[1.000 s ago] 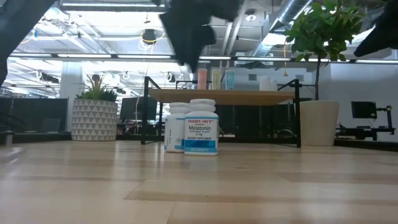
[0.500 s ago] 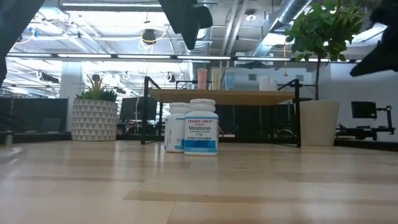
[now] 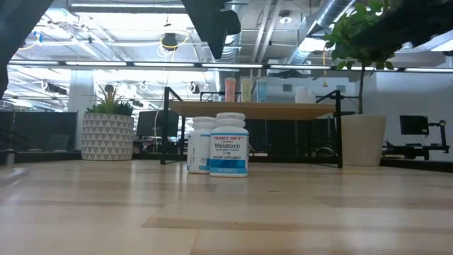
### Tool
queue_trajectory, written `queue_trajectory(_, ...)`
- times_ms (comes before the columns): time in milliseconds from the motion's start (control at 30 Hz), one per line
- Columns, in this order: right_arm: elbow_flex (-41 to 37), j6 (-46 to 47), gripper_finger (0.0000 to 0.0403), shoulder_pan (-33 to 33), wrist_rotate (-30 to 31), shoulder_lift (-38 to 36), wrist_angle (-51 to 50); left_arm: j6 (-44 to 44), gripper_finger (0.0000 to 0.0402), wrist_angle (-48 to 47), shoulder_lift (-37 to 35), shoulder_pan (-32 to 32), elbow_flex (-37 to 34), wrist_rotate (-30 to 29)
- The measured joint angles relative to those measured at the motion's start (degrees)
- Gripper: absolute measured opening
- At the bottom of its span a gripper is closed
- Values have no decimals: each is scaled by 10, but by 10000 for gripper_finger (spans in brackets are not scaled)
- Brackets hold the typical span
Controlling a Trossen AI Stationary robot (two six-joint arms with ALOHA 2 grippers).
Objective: Pick and place medicine bottles onto shelf by color
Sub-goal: Put the bottom white medicine bottle on the shelf
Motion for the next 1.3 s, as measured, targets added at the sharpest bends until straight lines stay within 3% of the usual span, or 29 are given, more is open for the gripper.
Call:
queue_trajectory(100, 0, -50, 9, -64, -20, -28, -10, 1, 256, 0, 0, -1, 0, 0)
queue_trajectory(200, 0, -93, 7, -120, -85, -65, -29, 3, 256, 0, 0, -1, 0, 0)
queue_trajectory(400, -32, -49, 8, -192, -184, -160, -86, -1, 256, 0, 0, -1, 0, 0)
queue_trajectory(633, -122, -46, 8, -193, -188, -279, -12, -8, 256, 0, 0, 0, 0, 0)
queue_trajectory(933, -187, -37, 8, -188, -177, -413, -72, -24, 256, 0, 0, 0, 0, 0)
queue_trajectory(1300, -193, -31, 14, -188, -176, -401, -62, -42, 256, 11, 10, -10, 0, -6)
